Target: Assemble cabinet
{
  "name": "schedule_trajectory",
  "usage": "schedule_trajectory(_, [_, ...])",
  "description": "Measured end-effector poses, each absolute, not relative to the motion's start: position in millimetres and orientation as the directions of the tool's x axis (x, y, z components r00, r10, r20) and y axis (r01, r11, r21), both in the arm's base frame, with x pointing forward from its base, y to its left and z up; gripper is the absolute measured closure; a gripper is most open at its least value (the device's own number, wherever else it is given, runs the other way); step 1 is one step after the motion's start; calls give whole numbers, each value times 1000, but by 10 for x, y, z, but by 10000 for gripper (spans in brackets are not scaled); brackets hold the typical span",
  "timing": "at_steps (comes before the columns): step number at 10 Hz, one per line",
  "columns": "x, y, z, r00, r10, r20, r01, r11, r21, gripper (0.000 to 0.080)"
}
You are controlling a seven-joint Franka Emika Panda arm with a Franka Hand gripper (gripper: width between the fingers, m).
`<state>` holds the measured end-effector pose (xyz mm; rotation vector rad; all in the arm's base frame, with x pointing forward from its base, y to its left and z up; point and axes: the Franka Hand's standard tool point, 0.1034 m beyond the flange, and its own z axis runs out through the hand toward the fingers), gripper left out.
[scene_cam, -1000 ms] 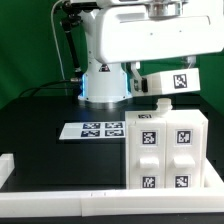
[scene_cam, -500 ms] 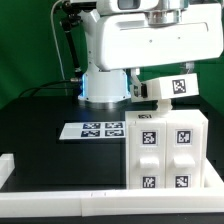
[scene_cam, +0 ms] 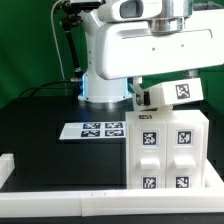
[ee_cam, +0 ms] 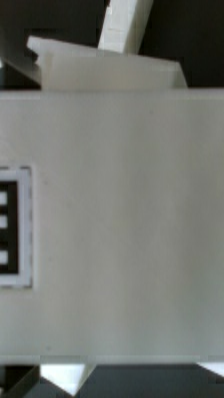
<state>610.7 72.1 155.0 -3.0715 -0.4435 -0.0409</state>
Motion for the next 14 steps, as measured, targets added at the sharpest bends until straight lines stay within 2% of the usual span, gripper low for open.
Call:
schedule_trajectory(4, [6127,707,1452,951,306,36,307,-951,-36,253])
schedule_trajectory(14, [6140,737,1454,951,307,47,309,-951,-34,253])
